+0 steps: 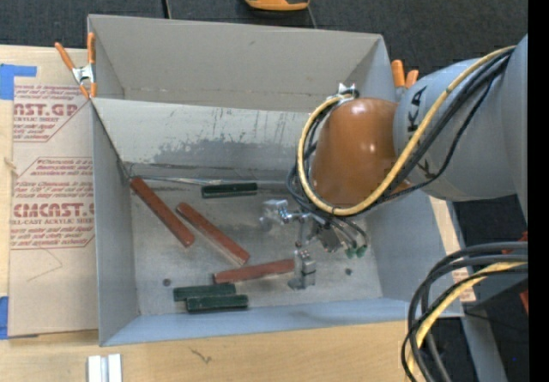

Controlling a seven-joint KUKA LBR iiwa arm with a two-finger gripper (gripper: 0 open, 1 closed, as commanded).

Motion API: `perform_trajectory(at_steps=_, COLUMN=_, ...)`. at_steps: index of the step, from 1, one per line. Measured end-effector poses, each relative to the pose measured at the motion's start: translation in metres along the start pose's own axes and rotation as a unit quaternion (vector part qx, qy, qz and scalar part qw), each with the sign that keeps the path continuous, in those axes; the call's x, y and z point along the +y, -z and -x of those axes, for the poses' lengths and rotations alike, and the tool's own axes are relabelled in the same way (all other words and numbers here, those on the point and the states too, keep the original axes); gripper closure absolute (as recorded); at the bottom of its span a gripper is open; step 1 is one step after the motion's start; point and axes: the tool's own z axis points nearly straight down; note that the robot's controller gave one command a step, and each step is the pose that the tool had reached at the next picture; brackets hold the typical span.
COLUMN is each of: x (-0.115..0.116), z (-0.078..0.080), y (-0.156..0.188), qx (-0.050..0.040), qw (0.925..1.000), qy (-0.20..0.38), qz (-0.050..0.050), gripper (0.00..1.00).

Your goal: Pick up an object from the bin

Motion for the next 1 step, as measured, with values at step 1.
perform_trajectory(at_steps=1, x=0.0094, z=0.0108, y=-0.0495, qx=0.0002, qw=0.9970, qy=0.078, qz=0.000, gripper=0.00)
